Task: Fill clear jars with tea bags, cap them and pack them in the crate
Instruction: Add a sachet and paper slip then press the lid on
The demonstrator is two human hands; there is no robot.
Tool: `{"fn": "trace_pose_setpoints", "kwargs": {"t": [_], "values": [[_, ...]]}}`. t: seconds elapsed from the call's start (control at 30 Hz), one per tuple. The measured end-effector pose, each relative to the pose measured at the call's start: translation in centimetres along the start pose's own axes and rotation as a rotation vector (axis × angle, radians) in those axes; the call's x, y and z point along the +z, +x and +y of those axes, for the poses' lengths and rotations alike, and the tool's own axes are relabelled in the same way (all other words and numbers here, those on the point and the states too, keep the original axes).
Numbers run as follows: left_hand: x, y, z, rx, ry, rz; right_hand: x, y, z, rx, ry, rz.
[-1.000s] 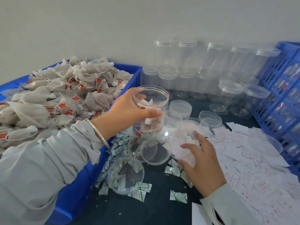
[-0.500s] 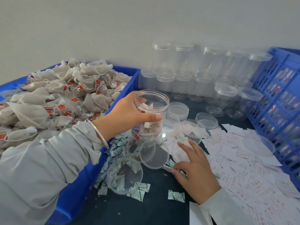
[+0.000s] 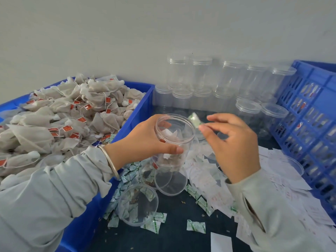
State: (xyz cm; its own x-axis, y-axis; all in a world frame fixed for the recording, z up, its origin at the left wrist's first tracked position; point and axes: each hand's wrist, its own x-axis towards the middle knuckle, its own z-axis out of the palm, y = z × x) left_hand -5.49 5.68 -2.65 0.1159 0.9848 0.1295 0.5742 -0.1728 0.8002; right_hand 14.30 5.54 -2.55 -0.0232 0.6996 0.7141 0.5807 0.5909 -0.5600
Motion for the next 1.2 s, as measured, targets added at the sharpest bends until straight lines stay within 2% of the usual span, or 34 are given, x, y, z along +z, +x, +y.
{"fn": "trace_pose_setpoints", "kwargs": {"t": [0.23, 0.47, 0.53, 0.67, 0.77, 0.87, 1.0, 1.2], "values": [[0.1, -0.1, 0.1, -0.014, 0.022, -0.011, 2.7, 1.6, -0.1, 0.026, -0.062, -0.094], [0.1, 0.1, -0.2, -0.022, 0.041, 0.005, 0.2, 0.7, 3.3, 0.064, -0.044, 0.001], [0.1, 0.0, -0.2, -0.026, 0.039, 0.008, -1.2, 0.4, 5.3, 0.148, -0.101, -0.056], [0.2, 0.1, -0.2, -0.031, 0.026, 0.013, -4.3, -0.9, 10.1, 0.408, -0.289, -0.282], [0.4, 0.2, -0.1, -0.047, 0.002, 0.016, -5.5, -2.2, 12.3, 0.532, -0.373, -0.344], [0.5, 0.2, -0.1, -0.063, -0.017, 0.028, -5.0, -3.8, 13.6, 0.585, -0.399, -0.420], [0.5, 0.2, 0.0, -0.063, -0.041, 0.031, -3.5, -5.0, 14.3, 0.655, -0.478, -0.620], [0.6, 0.2, 0.0, -0.066, -0.050, 0.033, -3.3, -4.9, 14.3, 0.676, -0.477, -0.597]]}}
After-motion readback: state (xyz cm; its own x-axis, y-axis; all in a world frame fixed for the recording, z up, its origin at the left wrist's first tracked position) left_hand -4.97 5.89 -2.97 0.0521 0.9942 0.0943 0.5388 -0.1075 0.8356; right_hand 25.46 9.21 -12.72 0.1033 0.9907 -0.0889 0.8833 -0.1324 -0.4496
